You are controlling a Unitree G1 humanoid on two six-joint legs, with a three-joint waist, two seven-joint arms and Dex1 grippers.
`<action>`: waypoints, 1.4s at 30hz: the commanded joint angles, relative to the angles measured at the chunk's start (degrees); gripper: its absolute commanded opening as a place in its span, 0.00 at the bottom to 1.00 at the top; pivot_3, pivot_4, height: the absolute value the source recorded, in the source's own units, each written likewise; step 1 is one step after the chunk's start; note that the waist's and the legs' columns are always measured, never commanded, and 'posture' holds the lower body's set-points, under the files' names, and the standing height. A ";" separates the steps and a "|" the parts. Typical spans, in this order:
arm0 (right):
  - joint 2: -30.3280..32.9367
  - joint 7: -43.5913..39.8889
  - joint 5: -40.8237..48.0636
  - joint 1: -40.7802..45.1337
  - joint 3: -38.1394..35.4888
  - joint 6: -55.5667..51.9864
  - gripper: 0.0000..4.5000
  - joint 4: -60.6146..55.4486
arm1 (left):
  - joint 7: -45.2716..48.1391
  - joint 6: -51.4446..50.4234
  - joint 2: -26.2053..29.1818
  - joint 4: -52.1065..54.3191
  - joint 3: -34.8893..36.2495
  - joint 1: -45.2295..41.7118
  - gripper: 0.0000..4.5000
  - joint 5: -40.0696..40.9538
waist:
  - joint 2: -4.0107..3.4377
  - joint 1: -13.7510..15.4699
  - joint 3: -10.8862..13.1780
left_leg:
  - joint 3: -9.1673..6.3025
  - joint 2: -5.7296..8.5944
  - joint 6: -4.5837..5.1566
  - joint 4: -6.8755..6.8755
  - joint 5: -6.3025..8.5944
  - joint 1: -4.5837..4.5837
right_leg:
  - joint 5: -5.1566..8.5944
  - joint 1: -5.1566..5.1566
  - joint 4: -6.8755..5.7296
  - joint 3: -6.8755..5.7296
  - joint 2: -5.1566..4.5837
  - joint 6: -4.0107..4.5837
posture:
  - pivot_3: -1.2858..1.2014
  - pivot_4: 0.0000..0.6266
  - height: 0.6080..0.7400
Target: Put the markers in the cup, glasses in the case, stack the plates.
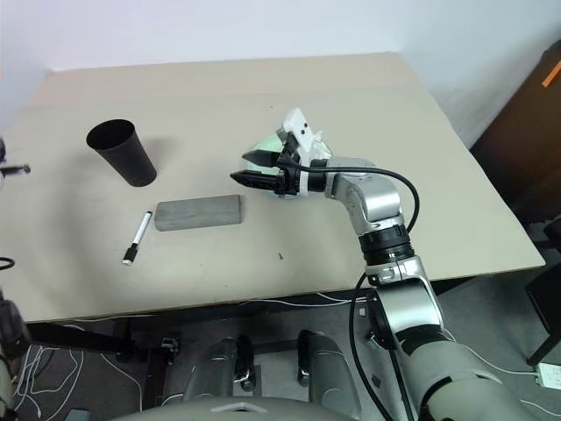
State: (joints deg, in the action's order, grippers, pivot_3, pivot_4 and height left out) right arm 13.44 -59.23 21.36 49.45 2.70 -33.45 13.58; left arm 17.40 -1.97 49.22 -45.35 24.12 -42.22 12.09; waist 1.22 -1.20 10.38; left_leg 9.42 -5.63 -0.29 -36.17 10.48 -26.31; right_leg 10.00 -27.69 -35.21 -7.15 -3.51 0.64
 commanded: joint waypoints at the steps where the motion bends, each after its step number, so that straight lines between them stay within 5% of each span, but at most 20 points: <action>1: 0.09 1.50 3.20 0.11 -2.28 -1.29 0.66 -3.27 | 6.02 11.37 -0.69 -1.03 1.31 -2.99 0.06 2.37 | 0.00 0.18 0.00 | 0.03 0.01 0.00 -0.03 -0.01 -0.03 | -0.02 -0.01 0.00 0.01 0.00 -0.05 | 0.52 0.24 1.00; 5: 1.49 2.08 3.61 -2.11 -1.61 -1.43 0.66 -6.11 | 18.87 13.81 -4.55 0.22 1.58 -5.24 0.06 8.90 | 0.02 0.33 -0.01 | 0.15 0.17 0.02 -0.17 -0.03 -0.09 | 0.06 0.03 0.00 0.05 0.13 -0.52 | 0.52 0.24 1.00; 11: 2.75 4.19 2.33 -4.05 0.44 -2.22 1.00 -7.13 | 27.87 16.93 -8.12 0.88 2.82 -5.30 0.06 14.33 | 0.02 0.15 -0.01 | 0.24 0.21 0.11 -0.29 -0.09 -0.07 | 0.12 0.10 -0.12 0.05 0.21 -0.63 | 0.52 0.24 1.00; 28: 4.78 10.48 -1.71 -5.53 2.71 -1.38 1.00 -7.34 | 31.77 22.63 -14.16 -13.73 -0.27 -10.75 0.06 10.80 | 0.01 0.37 0.00 | -0.23 -0.08 0.02 -0.88 -0.03 -0.07 | 0.06 0.34 -0.16 -0.04 0.30 -0.63 | 0.52 0.24 1.00; 42: 6.36 11.42 -3.86 -7.26 3.73 0.29 1.00 -7.98 | 27.61 26.29 -13.27 -19.05 -1.27 -10.38 0.06 6.44 | 0.01 0.28 -0.01 | -0.22 -0.09 0.03 -0.90 -0.04 -0.10 | 0.10 0.29 -0.15 0.03 0.51 -0.61 | 0.52 0.24 1.00</action>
State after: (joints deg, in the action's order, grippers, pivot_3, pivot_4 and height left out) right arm 19.27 -48.18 18.02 41.73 6.52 -34.43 7.43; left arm 45.58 23.02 34.37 -64.65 23.02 -51.91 19.16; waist 1.23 -0.92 10.38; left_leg 9.20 -5.72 -0.26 -37.07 10.44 -26.41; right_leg 10.10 -27.40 -35.36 -7.12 -3.00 0.04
